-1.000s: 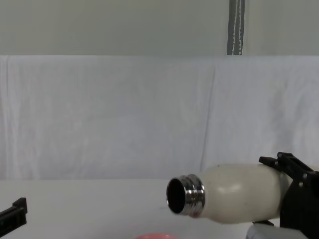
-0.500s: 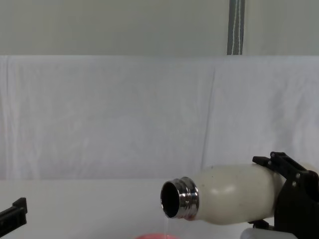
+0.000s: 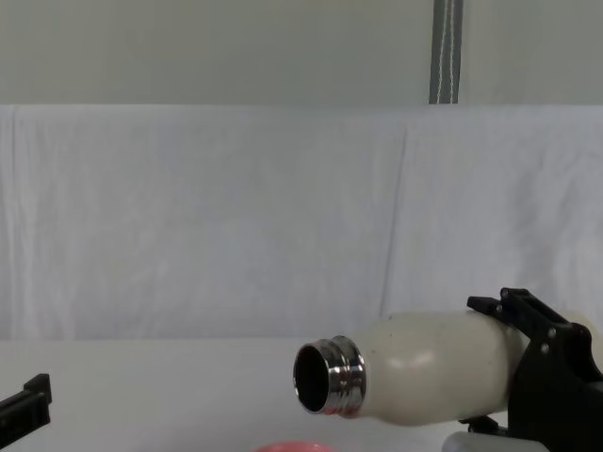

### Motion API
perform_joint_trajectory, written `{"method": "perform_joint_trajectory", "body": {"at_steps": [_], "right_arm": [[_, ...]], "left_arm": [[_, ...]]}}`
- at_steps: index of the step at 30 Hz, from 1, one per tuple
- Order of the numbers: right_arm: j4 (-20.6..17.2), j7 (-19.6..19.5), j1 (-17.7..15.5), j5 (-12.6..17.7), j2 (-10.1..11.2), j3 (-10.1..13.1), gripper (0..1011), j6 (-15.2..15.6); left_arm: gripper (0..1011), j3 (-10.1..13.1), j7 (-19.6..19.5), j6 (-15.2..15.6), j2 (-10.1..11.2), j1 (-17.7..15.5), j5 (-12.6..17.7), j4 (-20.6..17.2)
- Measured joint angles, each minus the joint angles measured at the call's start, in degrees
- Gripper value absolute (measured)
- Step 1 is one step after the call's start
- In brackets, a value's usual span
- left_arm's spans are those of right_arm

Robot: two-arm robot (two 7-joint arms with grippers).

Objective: Grasp the thermos with one hand and pour water into the cup lid.

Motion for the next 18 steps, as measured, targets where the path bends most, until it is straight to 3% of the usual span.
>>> {"method": "perform_joint_trajectory", "body": {"at_steps": [18], "right_arm": [[0.0, 0.0, 0.2, -0.1, 0.2, -0.2, 950, 0.2]], "left_arm": [[1001, 0.0, 0.0, 0.0, 0.0, 0.0, 0.0, 0.0]]}}
